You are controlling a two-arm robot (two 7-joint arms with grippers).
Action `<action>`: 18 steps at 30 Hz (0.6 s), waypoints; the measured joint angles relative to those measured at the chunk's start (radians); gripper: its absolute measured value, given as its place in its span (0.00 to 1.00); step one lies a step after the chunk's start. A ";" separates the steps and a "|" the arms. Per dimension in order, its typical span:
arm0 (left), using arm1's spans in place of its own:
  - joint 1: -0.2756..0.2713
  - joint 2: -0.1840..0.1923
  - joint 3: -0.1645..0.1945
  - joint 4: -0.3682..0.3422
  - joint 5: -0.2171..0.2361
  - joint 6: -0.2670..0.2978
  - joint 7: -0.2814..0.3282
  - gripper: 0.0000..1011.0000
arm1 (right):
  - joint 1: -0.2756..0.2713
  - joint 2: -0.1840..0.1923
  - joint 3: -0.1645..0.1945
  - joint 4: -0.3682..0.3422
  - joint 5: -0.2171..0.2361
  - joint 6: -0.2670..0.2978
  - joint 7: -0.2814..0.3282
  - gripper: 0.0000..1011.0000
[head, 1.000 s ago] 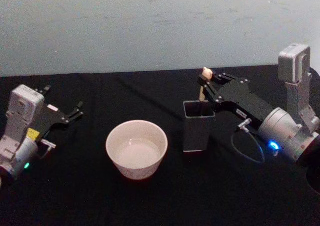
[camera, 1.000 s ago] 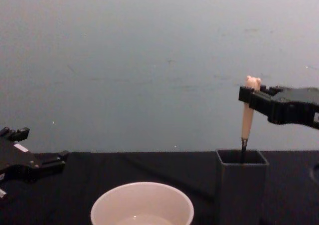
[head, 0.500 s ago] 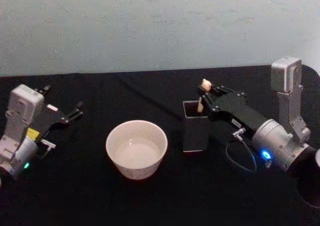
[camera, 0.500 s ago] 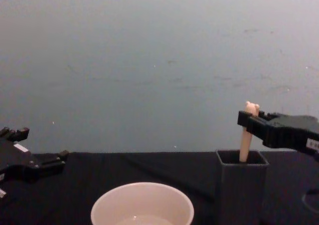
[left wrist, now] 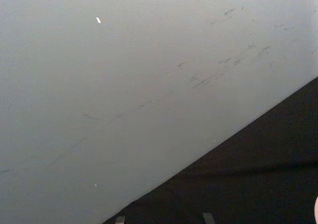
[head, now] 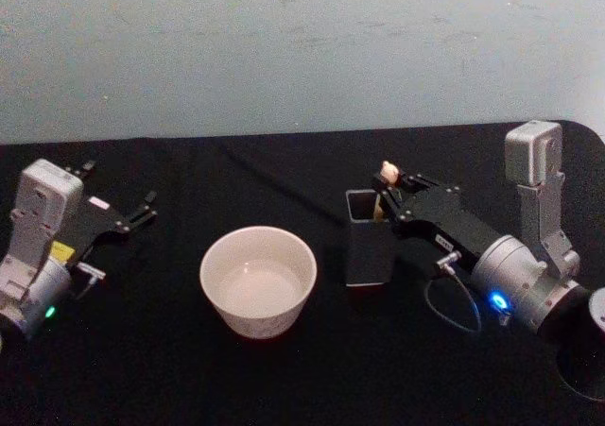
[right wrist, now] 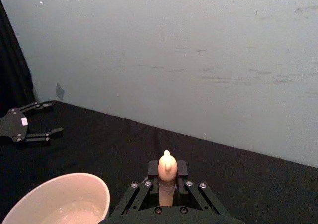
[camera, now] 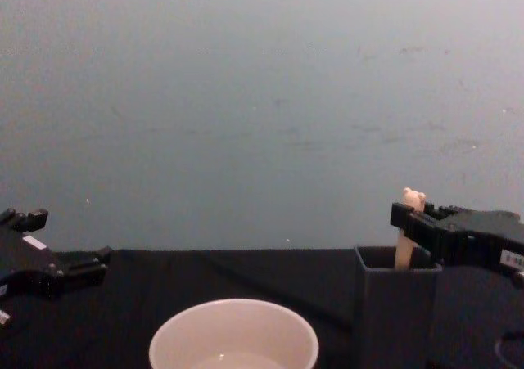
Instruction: Pick up the stirring spoon with one hand, stir inside the cup, then place it back in its original position.
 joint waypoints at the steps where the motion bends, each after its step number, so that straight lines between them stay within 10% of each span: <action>1: 0.000 0.000 0.000 0.000 0.000 0.000 0.000 0.99 | 0.000 0.000 0.000 0.001 -0.001 0.000 0.000 0.21; 18: 0.000 0.000 0.000 0.000 0.000 0.000 0.000 0.99 | -0.001 -0.001 -0.003 0.005 -0.019 0.003 0.000 0.21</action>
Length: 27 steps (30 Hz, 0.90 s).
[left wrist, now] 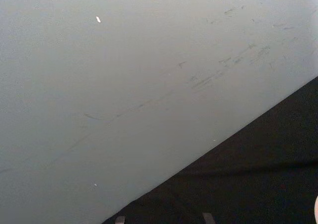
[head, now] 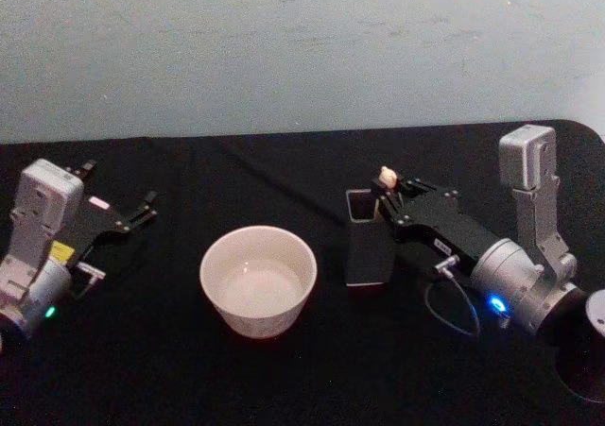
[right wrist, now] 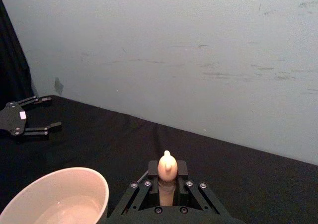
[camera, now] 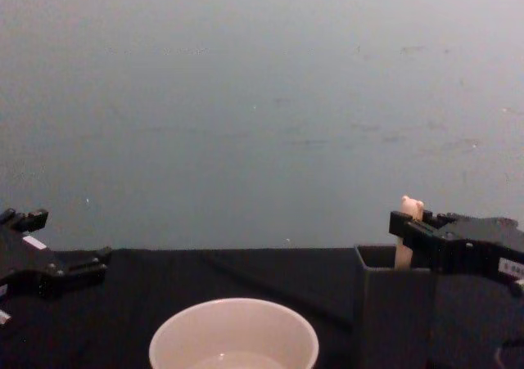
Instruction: Pick up the stirring spoon with one hand, stir inside the cup, then place it back in its original position.
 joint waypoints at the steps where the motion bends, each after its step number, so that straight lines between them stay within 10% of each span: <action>1: 0.000 0.000 0.000 0.000 0.000 0.000 0.000 0.99 | 0.000 0.000 0.000 0.000 0.000 0.000 0.000 0.21; 7: 0.000 0.000 0.000 0.000 0.000 0.000 0.000 0.99 | 0.000 0.000 0.001 -0.001 0.002 0.000 0.000 0.25; 27: 0.000 0.000 0.000 0.000 0.000 0.000 0.000 0.99 | 0.000 0.000 0.001 -0.001 0.005 0.000 0.001 0.88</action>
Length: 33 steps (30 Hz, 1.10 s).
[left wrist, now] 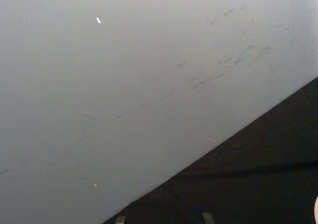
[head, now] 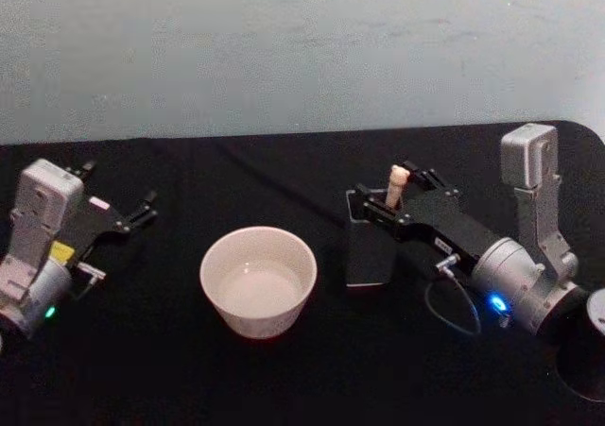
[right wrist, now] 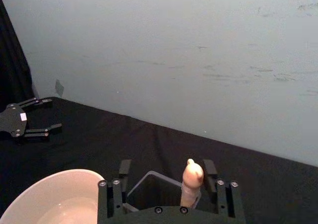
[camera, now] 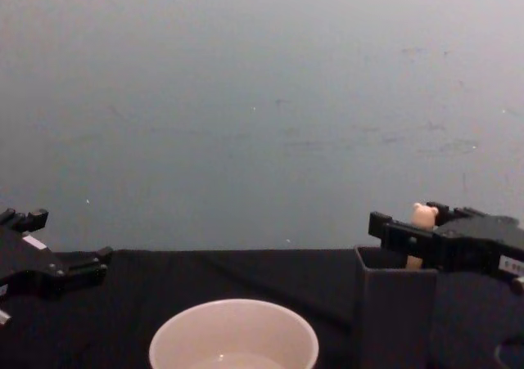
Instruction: Pick up the stirring spoon with one hand, stir inside the cup, then place it back in its original position.
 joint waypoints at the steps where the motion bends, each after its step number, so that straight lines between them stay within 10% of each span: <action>1: 0.000 0.000 0.000 0.000 0.000 0.000 0.000 0.99 | 0.000 0.000 0.000 0.000 0.000 0.000 0.000 0.90; 20: 0.000 0.000 0.000 0.000 0.000 0.000 0.000 0.99 | 0.020 -0.035 0.070 -0.028 -0.019 -0.109 -0.054 0.99; 33: 0.000 0.000 0.000 0.000 0.000 0.000 0.000 0.99 | 0.050 -0.061 0.099 0.117 -0.247 -0.103 -0.240 0.99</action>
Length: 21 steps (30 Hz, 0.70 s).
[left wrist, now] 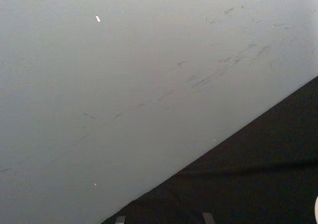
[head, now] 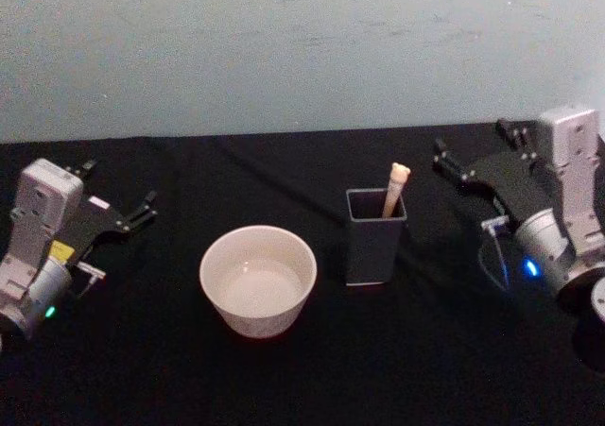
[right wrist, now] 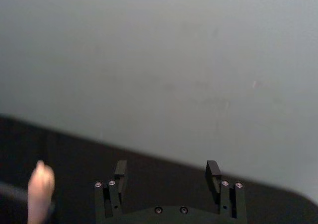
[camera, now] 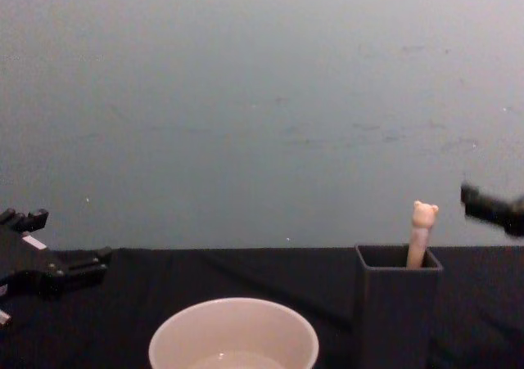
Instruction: Pick up the stirring spoon with one hand, stir inside the cup, then place it back in its original position.
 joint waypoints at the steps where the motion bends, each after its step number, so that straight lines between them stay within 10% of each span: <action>1: 0.000 0.000 0.000 0.000 0.000 0.000 0.000 0.99 | -0.002 0.001 -0.003 0.007 -0.006 0.008 0.001 0.99; 21: 0.000 0.000 0.000 0.000 0.000 0.000 0.000 0.99 | -0.012 -0.007 -0.022 0.071 -0.059 0.050 0.027 0.99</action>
